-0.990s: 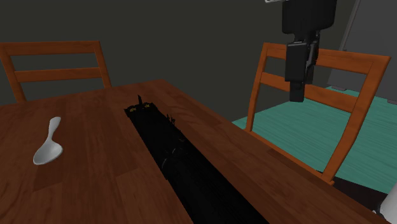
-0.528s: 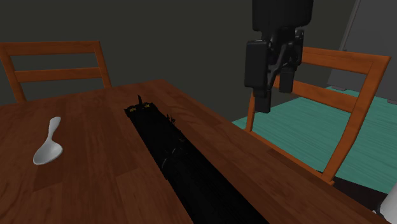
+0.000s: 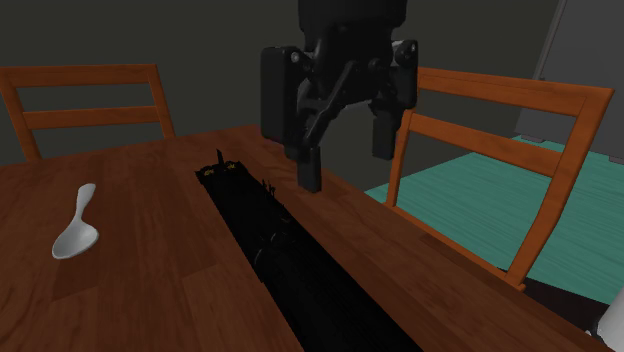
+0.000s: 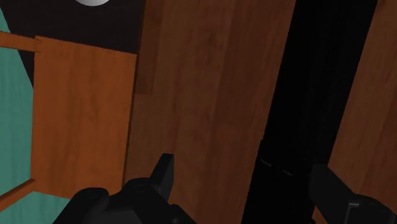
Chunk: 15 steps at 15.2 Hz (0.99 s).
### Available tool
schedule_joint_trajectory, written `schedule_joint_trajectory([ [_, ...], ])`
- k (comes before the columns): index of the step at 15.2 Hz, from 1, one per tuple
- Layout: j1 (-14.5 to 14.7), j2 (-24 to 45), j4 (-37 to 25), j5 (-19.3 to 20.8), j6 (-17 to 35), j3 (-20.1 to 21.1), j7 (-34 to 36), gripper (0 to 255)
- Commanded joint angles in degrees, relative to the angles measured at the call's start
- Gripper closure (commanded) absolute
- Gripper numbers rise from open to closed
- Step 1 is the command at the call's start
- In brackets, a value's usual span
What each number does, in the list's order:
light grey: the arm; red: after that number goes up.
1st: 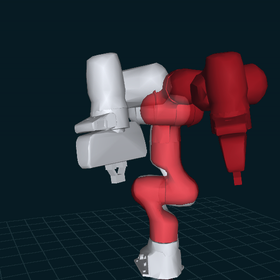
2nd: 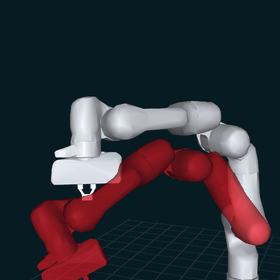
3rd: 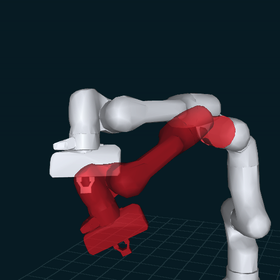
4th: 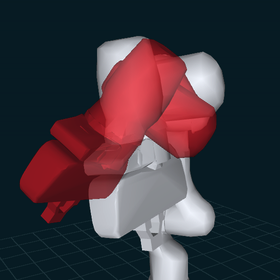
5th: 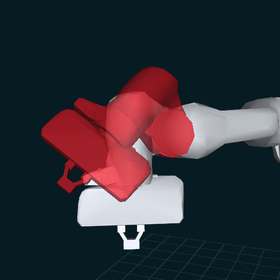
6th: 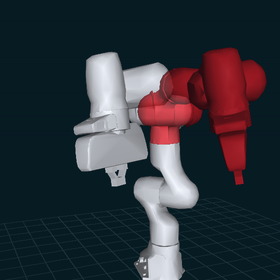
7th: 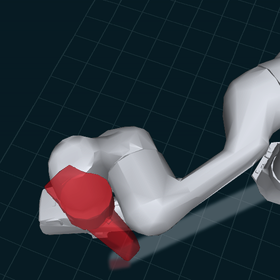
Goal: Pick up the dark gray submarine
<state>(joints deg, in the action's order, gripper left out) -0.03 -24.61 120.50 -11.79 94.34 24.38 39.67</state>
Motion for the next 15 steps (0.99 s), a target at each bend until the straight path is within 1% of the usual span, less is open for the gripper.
schedule_joint_trajectory([
  [1, -0.33, 2.86, -2.87, 0.06, 1.24, 2.03, 3.94, 0],
  [4, -0.81, 7.91, -7.93, 1.25, 2.77, 5.0, 9.64, 0],
  [11, -0.53, 7.77, -2.45, 0.88, 8.12, 5.45, 9.28, 0],
  [13, -0.51, 7.79, -2.02, 0.85, 8.56, 5.49, 9.26, 0],
  [14, -0.52, 7.73, -1.96, 0.84, 8.56, 5.44, 9.19, 255],
  [15, -0.51, 7.72, -1.98, 0.83, 8.54, 5.46, 9.22, 255],
])
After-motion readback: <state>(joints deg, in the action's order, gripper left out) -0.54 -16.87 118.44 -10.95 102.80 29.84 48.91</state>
